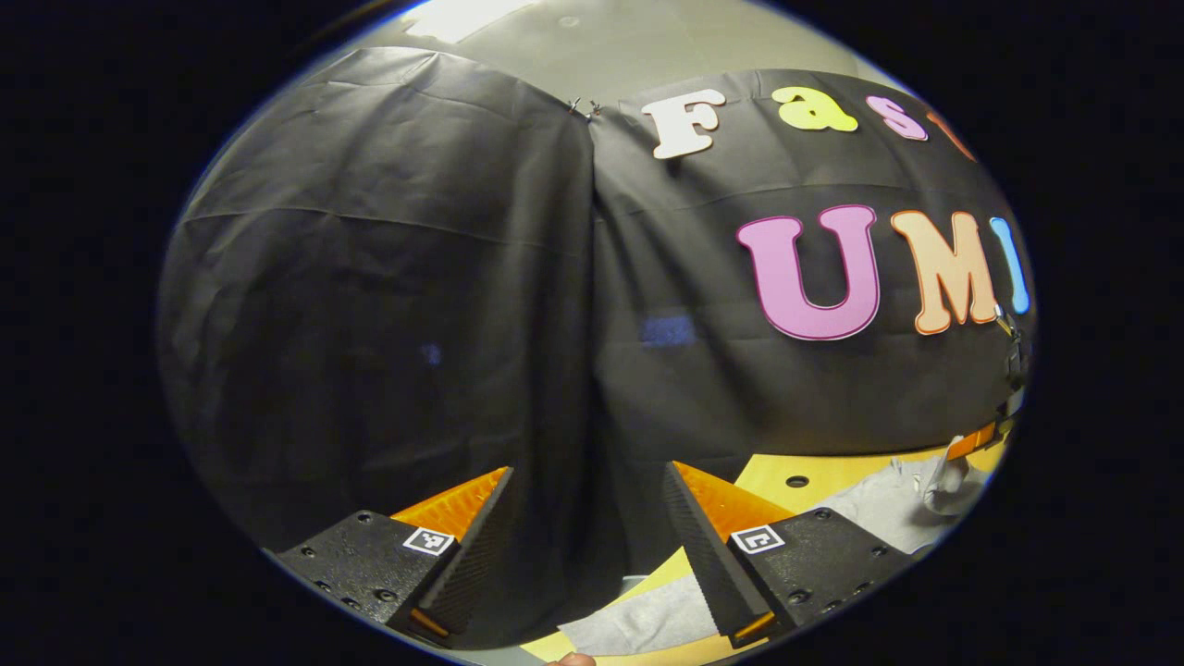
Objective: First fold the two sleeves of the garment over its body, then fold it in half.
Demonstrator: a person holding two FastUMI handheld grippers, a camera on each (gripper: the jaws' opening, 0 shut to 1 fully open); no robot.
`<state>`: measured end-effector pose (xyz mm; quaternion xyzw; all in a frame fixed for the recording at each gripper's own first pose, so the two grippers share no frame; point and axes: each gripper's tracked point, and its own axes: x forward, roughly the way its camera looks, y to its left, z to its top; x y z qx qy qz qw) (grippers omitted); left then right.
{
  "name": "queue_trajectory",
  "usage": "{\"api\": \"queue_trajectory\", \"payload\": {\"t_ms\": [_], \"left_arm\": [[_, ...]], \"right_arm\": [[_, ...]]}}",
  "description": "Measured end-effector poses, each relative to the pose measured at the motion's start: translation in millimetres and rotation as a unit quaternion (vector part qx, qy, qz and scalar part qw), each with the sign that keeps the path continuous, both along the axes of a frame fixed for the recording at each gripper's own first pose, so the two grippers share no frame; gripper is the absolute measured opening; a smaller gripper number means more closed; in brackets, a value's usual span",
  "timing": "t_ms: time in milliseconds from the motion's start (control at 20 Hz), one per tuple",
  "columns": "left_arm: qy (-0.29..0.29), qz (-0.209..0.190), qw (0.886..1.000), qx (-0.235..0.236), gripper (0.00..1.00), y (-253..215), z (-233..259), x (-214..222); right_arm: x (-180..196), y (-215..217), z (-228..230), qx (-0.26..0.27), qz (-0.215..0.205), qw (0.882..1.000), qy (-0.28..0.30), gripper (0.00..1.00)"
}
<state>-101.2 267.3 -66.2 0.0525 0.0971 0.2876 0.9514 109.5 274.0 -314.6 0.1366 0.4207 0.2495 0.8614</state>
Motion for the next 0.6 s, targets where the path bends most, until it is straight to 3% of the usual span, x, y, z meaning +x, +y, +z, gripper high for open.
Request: {"api": "queue_trajectory", "payload": {"t_ms": [250, 450, 600], "left_arm": [[0.005, 0.015, 1.000, 0.009, 0.93, 19.6, -1.4, -8.9], [0.012, 0.016, 1.000, -0.001, 0.93, 23.6, -9.2, -8.6], [0.023, 0.009, 1.000, -0.007, 0.93, 24.4, -19.0, -5.3]], "right_arm": [[-14.1, 29.4, -34.5, -0.026, 0.028, 0.999, 0.021, 0.03], [-14.1, 41.8, -54.1, -0.025, 0.007, 0.998, 0.059, 0.03], [-20.0, 55.1, -49.2, 0.011, 0.004, 0.996, 0.085, 0.15]]}}
